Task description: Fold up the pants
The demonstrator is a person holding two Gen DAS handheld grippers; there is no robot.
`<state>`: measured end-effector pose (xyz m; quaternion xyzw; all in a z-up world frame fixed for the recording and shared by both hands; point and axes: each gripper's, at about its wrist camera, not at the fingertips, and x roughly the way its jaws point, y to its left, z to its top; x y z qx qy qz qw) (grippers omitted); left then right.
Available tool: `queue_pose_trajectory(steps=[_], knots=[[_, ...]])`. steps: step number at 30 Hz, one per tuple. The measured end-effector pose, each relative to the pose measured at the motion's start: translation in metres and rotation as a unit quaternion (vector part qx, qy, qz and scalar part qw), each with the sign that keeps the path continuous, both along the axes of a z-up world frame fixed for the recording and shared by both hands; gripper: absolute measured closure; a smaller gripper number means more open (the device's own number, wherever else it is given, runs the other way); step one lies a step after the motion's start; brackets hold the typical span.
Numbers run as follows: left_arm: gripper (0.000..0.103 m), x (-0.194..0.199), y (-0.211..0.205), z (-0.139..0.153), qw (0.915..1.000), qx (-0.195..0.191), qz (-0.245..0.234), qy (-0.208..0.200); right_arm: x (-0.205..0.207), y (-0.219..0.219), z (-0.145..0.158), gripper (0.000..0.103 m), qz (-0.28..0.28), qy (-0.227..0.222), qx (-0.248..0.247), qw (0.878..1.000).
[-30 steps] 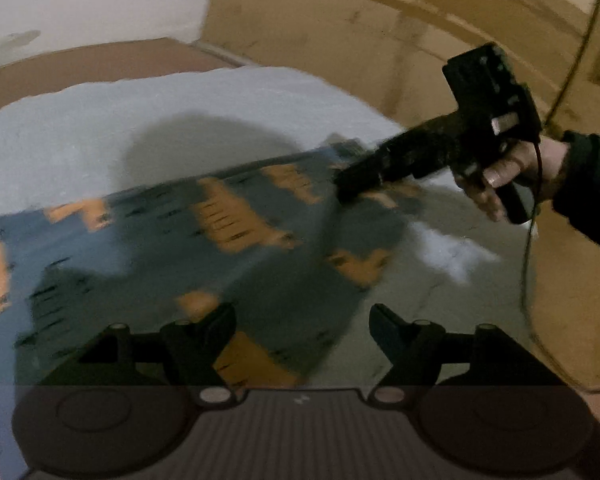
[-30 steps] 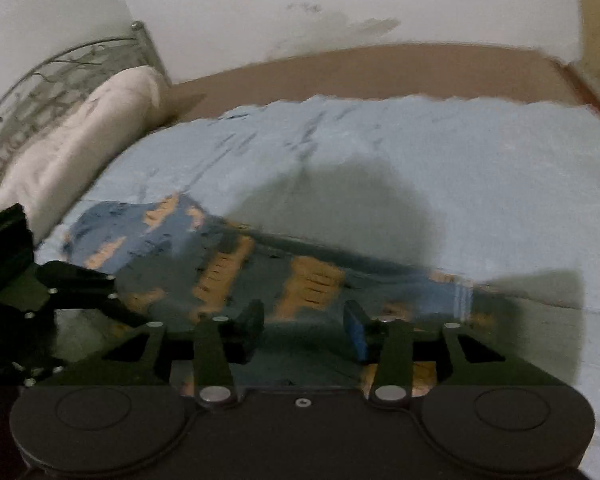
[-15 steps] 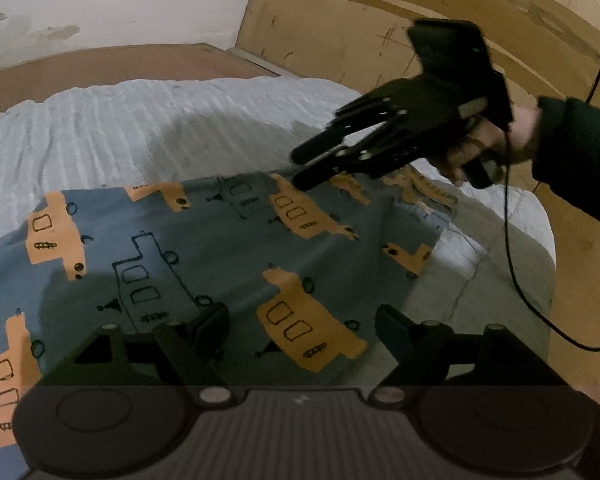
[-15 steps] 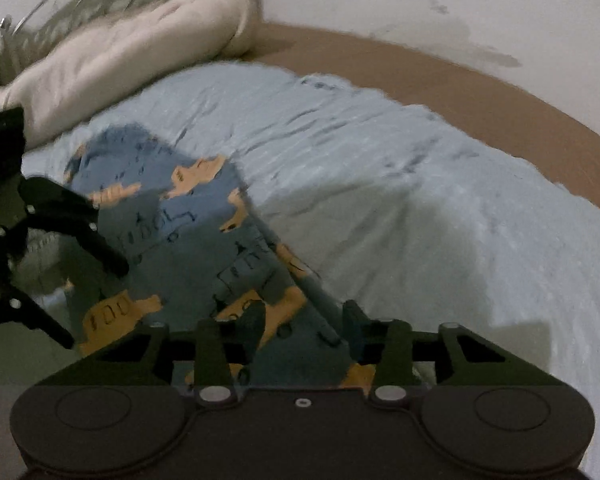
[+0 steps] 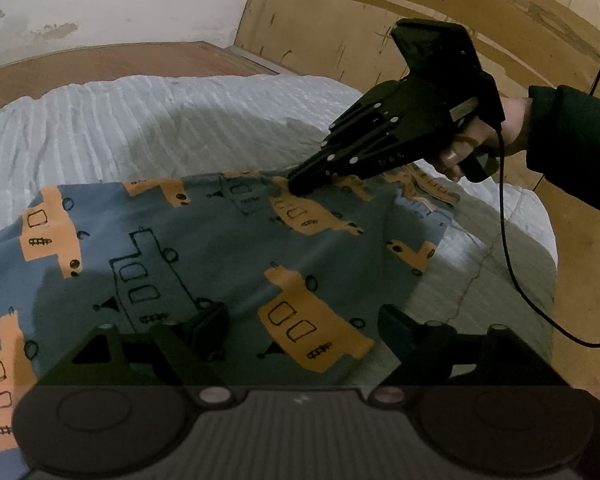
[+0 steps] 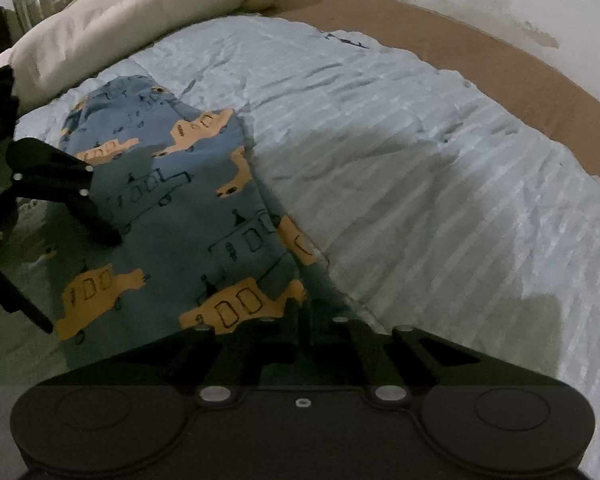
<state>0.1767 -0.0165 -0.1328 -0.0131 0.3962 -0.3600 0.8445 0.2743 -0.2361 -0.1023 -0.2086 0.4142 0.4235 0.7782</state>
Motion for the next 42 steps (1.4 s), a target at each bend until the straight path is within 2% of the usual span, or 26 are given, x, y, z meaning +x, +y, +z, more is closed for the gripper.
queue_pose_trajectory(steps=[4, 9, 12, 13, 14, 15, 16, 17, 18, 19, 22, 24, 25, 27, 29, 33, 35, 39, 41, 42], knots=[[0.016, 0.000, 0.001, 0.002, 1.0000, -0.003, 0.003, 0.001, -0.003, -0.003, 0.006, 0.101, -0.003, -0.023, 0.001, 1.000], [0.016, 0.002, 0.002, 0.001, 1.0000, -0.004, 0.007, 0.004, 0.006, -0.009, 0.015, 0.103, -0.053, -0.072, 0.005, 0.996], [0.016, 0.001, 0.003, 0.002, 1.0000, -0.005, 0.006, 0.002, 0.012, -0.013, 0.004, 0.103, -0.075, -0.058, -0.008, 0.995], [0.016, 0.001, 0.004, 0.002, 1.0000, -0.006, 0.007, 0.001, 0.012, -0.017, 0.004, 0.103, -0.076, -0.048, 0.006, 0.996], [0.016, 0.001, 0.005, 0.002, 0.9999, -0.008, 0.008, 0.001, 0.010, -0.021, 0.007, 0.091, -0.078, -0.042, 0.030, 0.996], [0.016, 0.001, 0.005, 0.001, 0.9999, -0.009, 0.009, 0.001, 0.007, -0.023, 0.010, 0.085, -0.081, -0.040, 0.047, 0.995], [0.016, 0.000, 0.007, 0.002, 0.9999, -0.007, 0.011, -0.002, 0.004, -0.022, 0.013, 0.079, -0.079, -0.037, 0.060, 0.994], [0.016, 0.000, 0.009, 0.002, 0.9999, -0.005, 0.015, -0.004, 0.002, -0.019, 0.014, 0.077, -0.072, -0.032, 0.067, 0.995], [0.016, -0.001, 0.013, 0.003, 0.9998, -0.001, 0.021, -0.006, 0.000, -0.012, 0.015, 0.077, -0.061, -0.032, 0.071, 0.995], [0.015, -0.001, 0.018, 0.004, 0.9996, 0.004, 0.028, -0.006, -0.002, -0.006, 0.017, 0.072, -0.053, -0.033, 0.074, 0.995], [0.014, 0.001, 0.037, 0.005, 0.9972, 0.046, 0.058, -0.013, -0.003, 0.017, 0.016, 0.048, -0.027, -0.032, 0.061, 0.997], [0.013, 0.002, 0.058, 0.003, 0.9918, 0.086, 0.093, -0.017, -0.001, 0.034, 0.011, 0.049, -0.023, -0.042, 0.020, 0.999], [0.013, 0.003, 0.070, 0.003, 0.9901, 0.089, 0.108, -0.012, 0.000, 0.037, 0.013, 0.049, -0.026, -0.044, 0.023, 0.998], [0.013, 0.001, 0.091, 0.004, 0.9901, 0.066, 0.124, 0.002, 0.001, 0.043, 0.021, 0.047, -0.028, -0.039, 0.056, 0.997], [0.011, -0.004, 0.102, 0.008, 0.9901, 0.050, 0.131, 0.006, 0.004, 0.057, 0.029, 0.040, -0.024, -0.038, 0.084, 0.995], [0.010, -0.012, 0.104, 0.005, 0.9901, 0.059, 0.127, 0.004, 0.017, 0.108, 0.030, 0.043, 0.013, -0.022, 0.097, 0.995], [0.009, -0.012, 0.103, 0.002, 0.9901, 0.069, 0.122, -0.001, 0.026, 0.138, 0.024, 0.051, 0.026, -0.016, 0.086, 0.996], [0.004, -0.013, 0.102, -0.003, 0.9907, 0.064, 0.120, -0.005, 0.042, 0.177, 0.005, 0.057, 0.041, 0.000, 0.051, 0.998], [0.003, -0.012, 0.104, -0.006, 0.9910, 0.060, 0.119, -0.006, 0.046, 0.186, -0.002, 0.072, 0.046, 0.016, 0.044, 0.998], [0.002, -0.012, 0.105, -0.006, 0.9911, 0.059, 0.119, -0.006, 0.047, 0.190, -0.005, 0.076, 0.047, 0.017, 0.037, 0.998]])
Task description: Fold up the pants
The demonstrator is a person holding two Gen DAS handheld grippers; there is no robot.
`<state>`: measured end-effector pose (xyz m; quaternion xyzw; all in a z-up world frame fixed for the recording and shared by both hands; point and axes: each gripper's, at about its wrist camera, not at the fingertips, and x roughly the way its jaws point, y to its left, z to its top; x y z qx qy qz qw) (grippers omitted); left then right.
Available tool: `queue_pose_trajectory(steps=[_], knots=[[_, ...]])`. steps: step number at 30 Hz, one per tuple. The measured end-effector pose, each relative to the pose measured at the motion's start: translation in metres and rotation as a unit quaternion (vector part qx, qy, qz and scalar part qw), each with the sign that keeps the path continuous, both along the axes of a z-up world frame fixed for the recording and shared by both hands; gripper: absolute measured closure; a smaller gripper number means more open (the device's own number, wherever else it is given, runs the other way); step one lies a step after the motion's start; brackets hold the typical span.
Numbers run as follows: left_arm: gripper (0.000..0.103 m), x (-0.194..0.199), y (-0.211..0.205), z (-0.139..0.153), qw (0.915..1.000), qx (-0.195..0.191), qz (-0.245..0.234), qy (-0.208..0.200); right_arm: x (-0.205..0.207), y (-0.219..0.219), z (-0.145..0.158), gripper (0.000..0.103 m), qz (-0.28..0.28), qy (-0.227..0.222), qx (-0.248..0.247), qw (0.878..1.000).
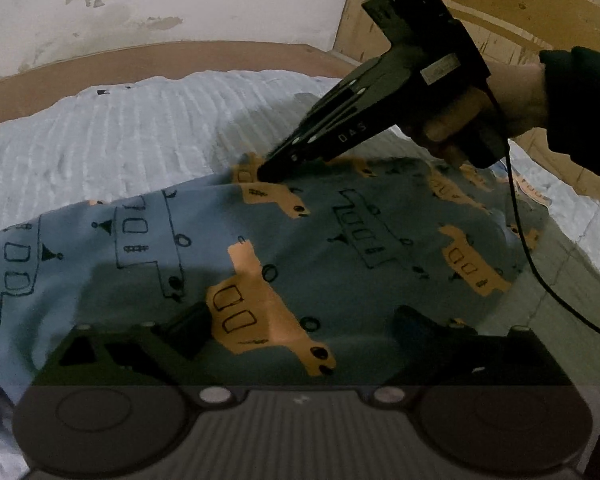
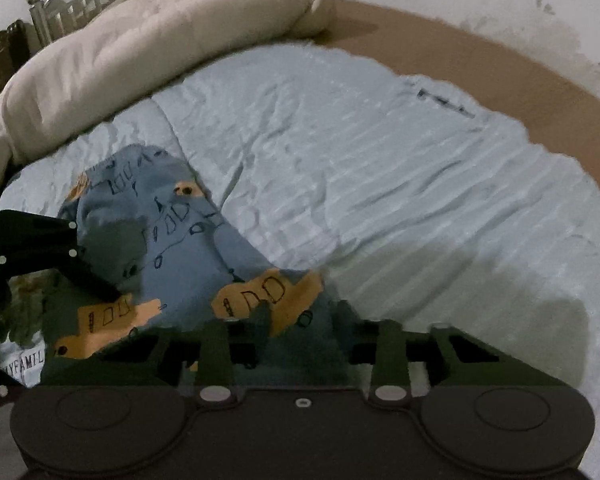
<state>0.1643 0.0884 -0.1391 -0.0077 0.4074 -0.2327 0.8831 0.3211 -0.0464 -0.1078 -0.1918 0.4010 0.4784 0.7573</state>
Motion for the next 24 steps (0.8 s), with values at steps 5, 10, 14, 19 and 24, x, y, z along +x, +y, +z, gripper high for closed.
queue_pose_trajectory(steps=[5, 10, 14, 19, 24], knots=[[0.001, 0.000, 0.001, 0.000, 0.9999, -0.008, 0.007, 0.000, 0.005, 0.006, -0.001, 0.101, 0.003, -0.017, -0.012, 1.000], [0.001, -0.004, -0.005, 0.000, 0.9999, 0.006, 0.009, -0.003, 0.005, 0.007, -0.009, 0.084, -0.035, -0.024, -0.022, 0.999], [0.001, -0.001, -0.007, 0.005, 0.9997, -0.005, 0.024, 0.006, -0.023, -0.039, 0.024, 0.031, -0.092, -0.031, 0.051, 0.994], [0.001, 0.008, -0.045, 0.015, 0.9997, -0.023, -0.005, 0.012, -0.078, -0.145, 0.035, 0.026, -0.154, 0.011, 0.078, 0.985], [0.001, 0.026, -0.113, 0.020, 0.9981, 0.003, -0.054, 0.028, -0.133, -0.258, 0.028, 0.016, -0.303, 0.016, 0.078, 0.950]])
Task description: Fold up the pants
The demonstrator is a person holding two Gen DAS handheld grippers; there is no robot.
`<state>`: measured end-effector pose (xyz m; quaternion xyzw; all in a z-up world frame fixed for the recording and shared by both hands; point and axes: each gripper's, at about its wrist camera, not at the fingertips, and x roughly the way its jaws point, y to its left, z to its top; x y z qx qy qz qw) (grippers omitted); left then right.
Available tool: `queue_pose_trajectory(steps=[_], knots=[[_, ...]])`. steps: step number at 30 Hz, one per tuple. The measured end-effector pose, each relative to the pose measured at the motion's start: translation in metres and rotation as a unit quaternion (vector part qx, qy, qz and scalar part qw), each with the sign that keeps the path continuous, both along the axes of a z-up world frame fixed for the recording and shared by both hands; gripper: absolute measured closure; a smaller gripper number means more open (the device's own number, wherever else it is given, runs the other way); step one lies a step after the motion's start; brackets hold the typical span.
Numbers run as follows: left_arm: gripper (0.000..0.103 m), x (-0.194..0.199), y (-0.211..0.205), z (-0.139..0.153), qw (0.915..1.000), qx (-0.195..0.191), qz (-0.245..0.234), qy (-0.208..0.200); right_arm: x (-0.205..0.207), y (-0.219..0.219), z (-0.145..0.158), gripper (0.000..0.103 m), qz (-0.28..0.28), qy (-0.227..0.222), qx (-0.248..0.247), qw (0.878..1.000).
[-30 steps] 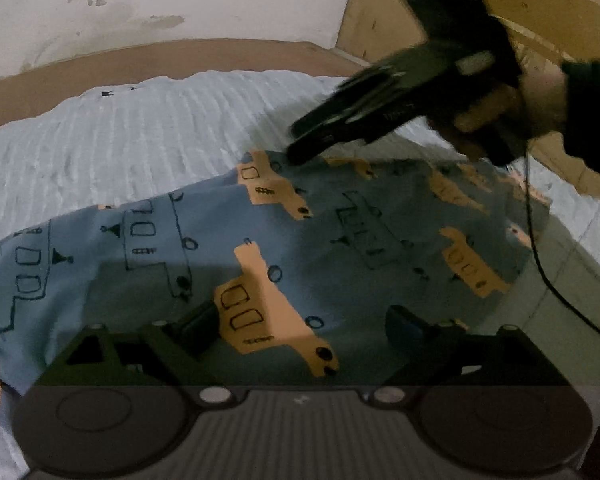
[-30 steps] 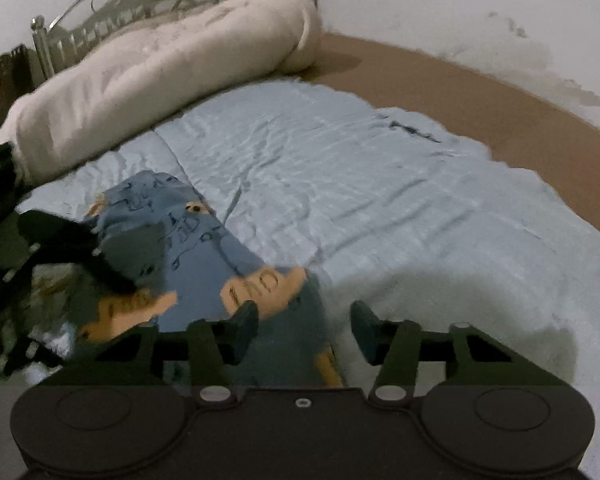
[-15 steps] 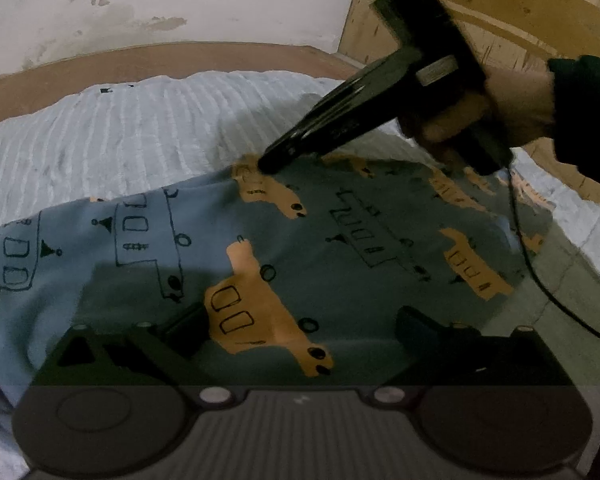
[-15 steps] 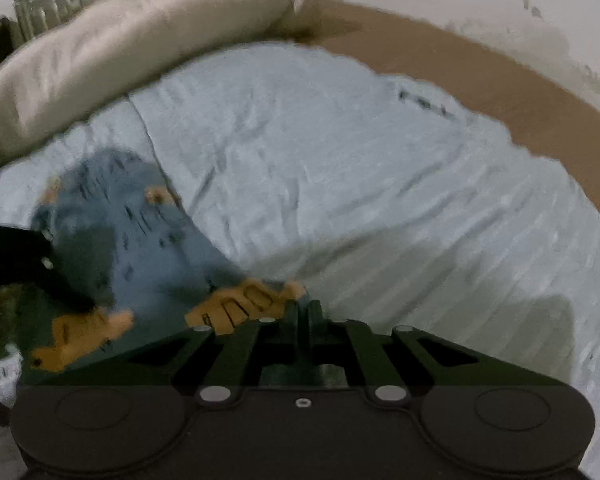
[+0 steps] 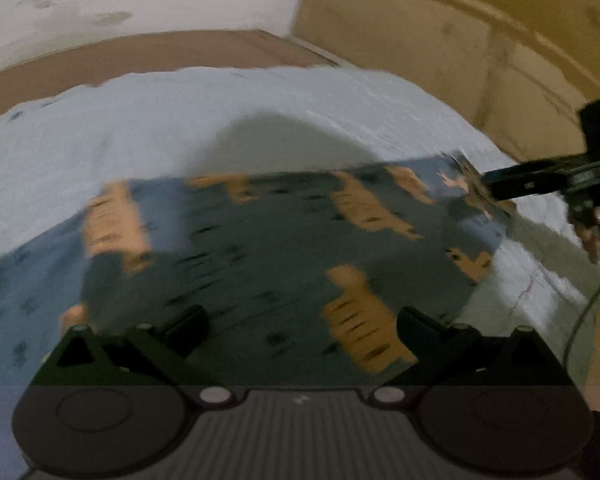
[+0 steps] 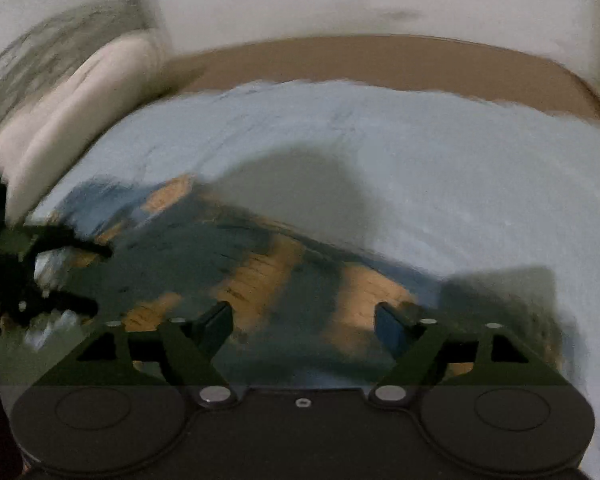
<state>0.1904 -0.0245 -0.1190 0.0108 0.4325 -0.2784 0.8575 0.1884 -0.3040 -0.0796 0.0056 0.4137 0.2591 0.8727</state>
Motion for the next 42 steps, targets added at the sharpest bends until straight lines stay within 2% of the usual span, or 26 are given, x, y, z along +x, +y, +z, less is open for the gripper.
queue_pose_trajectory(steps=[1, 3, 7, 13, 17, 25, 28, 29, 31, 33, 35, 39, 42], knots=[[0.001, 0.005, -0.015, 0.001, 0.9999, 0.009, -0.007, 0.003, -0.012, -0.023, -0.001, 0.009, -0.036, 0.003, 0.017, 0.999], [0.001, 0.013, -0.038, 0.000, 0.9997, 0.022, -0.009, 0.010, -0.035, -0.058, -0.004, 0.006, -0.089, 0.005, 0.043, 0.995], [0.001, 0.025, -0.067, -0.001, 0.9992, 0.036, -0.002, 0.018, -0.069, -0.094, -0.012, 0.001, -0.134, 0.012, 0.055, 0.989], [0.001, 0.028, -0.101, -0.002, 0.9971, 0.074, -0.013, 0.015, -0.097, -0.112, -0.032, 0.001, -0.159, 0.016, 0.064, 0.985], [0.001, 0.028, -0.115, -0.002, 0.9958, 0.088, -0.018, 0.015, -0.103, -0.107, -0.051, 0.001, -0.156, 0.020, 0.043, 0.987], [0.001, 0.029, -0.136, 0.002, 0.9958, 0.087, -0.022, 0.019, -0.100, -0.106, -0.058, 0.001, -0.187, 0.035, 0.055, 0.980], [0.001, 0.028, -0.145, 0.002, 0.9954, 0.089, -0.032, 0.014, -0.101, -0.108, -0.055, 0.001, -0.173, 0.032, 0.055, 0.983], [0.001, 0.028, -0.148, 0.002, 0.9952, 0.090, -0.036, 0.012, -0.104, -0.113, -0.051, 0.001, -0.176, 0.025, 0.071, 0.982], [0.001, 0.028, -0.152, 0.001, 0.9948, 0.093, -0.040, 0.012, -0.111, -0.123, -0.047, 0.001, -0.185, 0.015, 0.141, 0.972], [0.001, 0.029, -0.154, 0.000, 0.9945, 0.095, -0.043, 0.013, -0.113, -0.133, -0.050, 0.001, -0.206, 0.015, 0.213, 0.955], [0.001, 0.030, -0.155, -0.001, 0.9942, 0.097, -0.044, 0.012, -0.111, -0.141, -0.056, 0.001, -0.228, 0.022, 0.258, 0.938], [0.001, 0.031, -0.150, 0.000, 0.9944, 0.095, -0.045, 0.012, -0.105, -0.151, -0.066, 0.005, -0.283, 0.022, 0.292, 0.913], [0.001, 0.035, -0.146, -0.003, 0.9947, 0.093, -0.039, 0.018, -0.103, -0.155, -0.069, 0.010, -0.299, 0.019, 0.288, 0.910]])
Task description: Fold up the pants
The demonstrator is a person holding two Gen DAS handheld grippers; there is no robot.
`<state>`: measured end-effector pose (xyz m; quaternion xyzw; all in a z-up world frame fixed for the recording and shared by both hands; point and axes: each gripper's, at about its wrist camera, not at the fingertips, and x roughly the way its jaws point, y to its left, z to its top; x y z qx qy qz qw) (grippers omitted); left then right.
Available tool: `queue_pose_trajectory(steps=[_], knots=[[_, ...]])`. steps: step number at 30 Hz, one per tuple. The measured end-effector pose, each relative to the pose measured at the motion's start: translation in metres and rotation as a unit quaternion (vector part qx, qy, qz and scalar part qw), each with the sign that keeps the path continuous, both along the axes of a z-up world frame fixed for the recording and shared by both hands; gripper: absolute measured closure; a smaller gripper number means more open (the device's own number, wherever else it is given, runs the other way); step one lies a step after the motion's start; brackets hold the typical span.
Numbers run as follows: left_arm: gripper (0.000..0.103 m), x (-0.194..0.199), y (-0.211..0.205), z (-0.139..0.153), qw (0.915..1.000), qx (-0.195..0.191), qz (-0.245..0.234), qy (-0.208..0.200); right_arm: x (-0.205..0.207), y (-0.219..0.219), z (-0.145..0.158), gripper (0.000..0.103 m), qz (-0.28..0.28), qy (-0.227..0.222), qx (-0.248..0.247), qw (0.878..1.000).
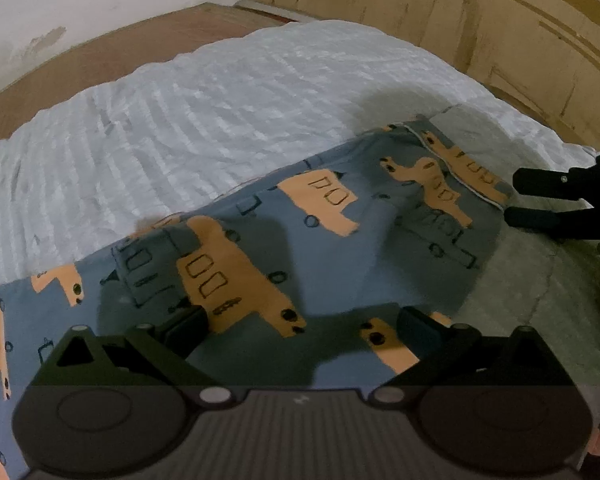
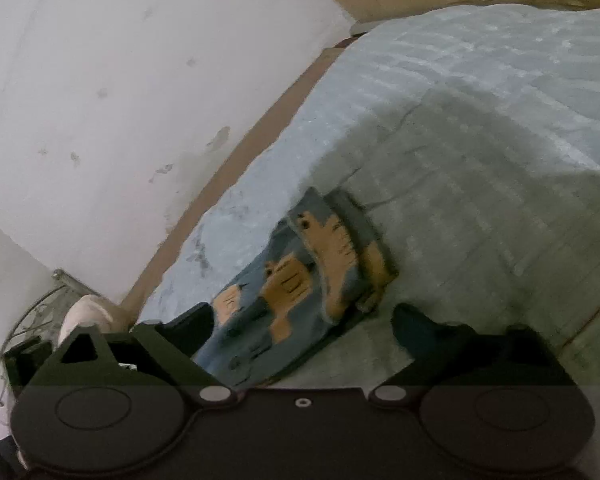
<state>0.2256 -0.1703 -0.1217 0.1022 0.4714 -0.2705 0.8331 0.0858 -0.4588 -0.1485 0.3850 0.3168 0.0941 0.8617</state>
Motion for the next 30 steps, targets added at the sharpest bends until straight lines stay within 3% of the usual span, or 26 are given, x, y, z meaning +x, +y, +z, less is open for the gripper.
queue_pose_trajectory(steps=[7, 9, 11, 13, 18, 22, 24, 27, 30], knots=[[0.001, 0.001, 0.005, 0.004, 0.9991, -0.041, -0.003, 0.009, 0.008, -0.008, -0.009, 0.019, -0.036, -0.002, 0.024, 0.999], [0.001, 0.003, 0.007, 0.006, 0.9986, -0.052, 0.000, 0.012, 0.008, -0.011, -0.010, 0.034, -0.041, -0.010, 0.032, 0.999], [0.001, 0.006, 0.013, 0.009, 0.9969, -0.076, 0.010, 0.020, 0.010, -0.014, -0.013, 0.073, -0.029, -0.007, 0.036, 0.999], [0.001, 0.011, 0.020, 0.010, 0.9942, -0.101, 0.024, 0.030, 0.013, -0.010, -0.013, 0.087, -0.016, -0.003, 0.028, 0.999], [0.001, 0.025, 0.040, 0.018, 0.9873, -0.142, 0.059, 0.039, 0.014, 0.010, 0.005, 0.089, 0.005, -0.029, -0.049, 0.998], [0.001, 0.036, 0.057, 0.021, 0.9760, -0.193, 0.086, 0.055, 0.013, 0.038, 0.029, 0.089, 0.048, -0.066, -0.133, 0.988], [0.001, 0.043, 0.064, 0.018, 0.9668, -0.222, 0.099, 0.080, 0.014, 0.061, 0.040, 0.089, 0.083, -0.086, -0.168, 0.978], [0.001, 0.055, 0.070, 0.007, 0.9461, -0.271, 0.122, 0.129, 0.014, 0.102, 0.049, 0.089, 0.145, -0.110, -0.212, 0.960], [0.001, 0.061, 0.073, -0.004, 0.9293, -0.302, 0.142, 0.159, 0.005, 0.148, 0.045, 0.089, 0.211, -0.121, -0.258, 0.935]])
